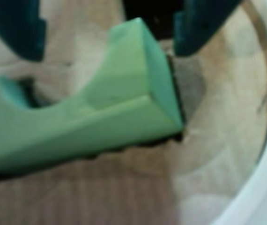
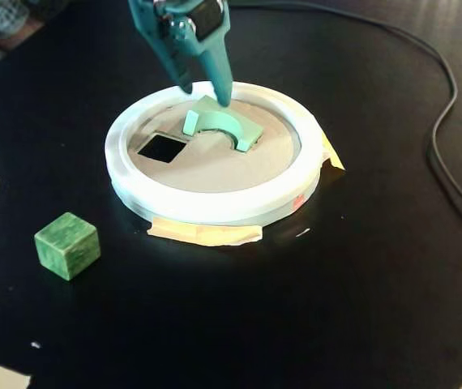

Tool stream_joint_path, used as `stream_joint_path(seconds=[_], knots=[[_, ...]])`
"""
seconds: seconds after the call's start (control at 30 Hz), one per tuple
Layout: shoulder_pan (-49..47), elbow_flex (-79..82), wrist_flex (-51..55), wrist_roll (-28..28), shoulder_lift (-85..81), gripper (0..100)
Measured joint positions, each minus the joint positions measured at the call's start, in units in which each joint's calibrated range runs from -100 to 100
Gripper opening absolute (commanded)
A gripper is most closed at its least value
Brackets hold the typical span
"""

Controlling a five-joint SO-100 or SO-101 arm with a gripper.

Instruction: Pick up the U shape block and drop it in corresponding U shaped hole

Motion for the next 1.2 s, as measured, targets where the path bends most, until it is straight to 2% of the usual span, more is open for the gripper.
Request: stream_joint_path(seconds=[0.2, 0.43, 1.2], knots=[[0.00, 0.29, -0.97, 0.00, 0.00, 47], [0.00, 0.88, -6.89, 0.00, 0.00, 47], [0.50, 4.98, -8.15, 0.00, -0.53, 47]])
